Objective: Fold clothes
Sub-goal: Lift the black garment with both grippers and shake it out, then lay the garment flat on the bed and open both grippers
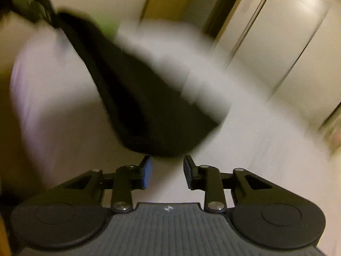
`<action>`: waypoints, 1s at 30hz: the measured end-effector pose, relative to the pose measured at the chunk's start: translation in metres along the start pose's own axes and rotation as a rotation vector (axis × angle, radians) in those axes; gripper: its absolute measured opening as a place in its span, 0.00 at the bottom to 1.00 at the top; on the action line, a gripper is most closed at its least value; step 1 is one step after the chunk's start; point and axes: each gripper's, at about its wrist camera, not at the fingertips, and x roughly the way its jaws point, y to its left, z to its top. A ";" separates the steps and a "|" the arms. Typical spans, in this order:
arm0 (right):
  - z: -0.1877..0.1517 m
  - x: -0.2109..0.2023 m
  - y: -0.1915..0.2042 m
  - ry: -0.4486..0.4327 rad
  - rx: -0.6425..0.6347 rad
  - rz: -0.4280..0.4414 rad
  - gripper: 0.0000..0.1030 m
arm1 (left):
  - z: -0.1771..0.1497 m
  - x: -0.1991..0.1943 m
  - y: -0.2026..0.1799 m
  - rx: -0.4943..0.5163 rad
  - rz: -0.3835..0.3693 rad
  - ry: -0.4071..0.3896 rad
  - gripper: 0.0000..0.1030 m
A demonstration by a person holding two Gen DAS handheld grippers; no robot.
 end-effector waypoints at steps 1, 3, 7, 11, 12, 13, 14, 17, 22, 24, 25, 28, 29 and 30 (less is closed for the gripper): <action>-0.020 0.014 0.011 0.095 0.029 0.041 0.18 | -0.022 0.019 -0.010 0.024 -0.010 0.090 0.18; -0.061 0.042 0.033 0.282 0.088 0.122 0.19 | -0.038 0.036 -0.011 -0.064 -0.065 0.146 0.18; -0.070 0.055 0.016 0.326 0.383 0.180 0.49 | -0.027 0.065 0.011 -0.341 -0.163 0.124 0.48; -0.085 0.088 -0.008 0.304 0.836 0.281 0.69 | -0.037 0.110 0.042 -0.657 -0.273 0.107 0.58; -0.089 0.098 -0.015 0.303 0.950 0.309 0.69 | -0.039 0.122 0.051 -0.738 -0.301 0.111 0.58; -0.092 0.110 -0.016 0.297 1.044 0.337 0.69 | -0.041 0.135 0.061 -0.818 -0.330 0.114 0.58; -0.094 0.119 -0.015 0.286 1.091 0.346 0.69 | -0.044 0.146 0.064 -0.863 -0.353 0.115 0.58; -0.100 0.148 -0.013 0.257 1.218 0.371 0.69 | -0.057 0.175 0.060 -0.960 -0.400 0.153 0.58; -0.120 0.196 0.006 0.296 1.322 0.371 0.65 | -0.063 0.188 0.030 -0.989 -0.391 0.157 0.42; -0.121 0.201 0.009 0.263 1.365 0.434 0.39 | -0.060 0.176 0.030 -0.992 -0.364 0.142 0.11; -0.115 0.200 0.008 0.259 1.341 0.445 0.21 | -0.054 0.167 0.032 -0.984 -0.361 0.125 0.10; -0.098 0.181 -0.004 0.206 1.274 0.483 0.15 | -0.041 0.116 0.034 -0.890 -0.352 -0.034 0.07; -0.092 0.170 -0.009 0.179 1.248 0.497 0.14 | -0.038 0.097 0.031 -0.836 -0.325 -0.076 0.07; -0.087 0.159 -0.014 0.154 1.223 0.510 0.14 | -0.044 0.102 0.025 -0.818 -0.310 -0.039 0.07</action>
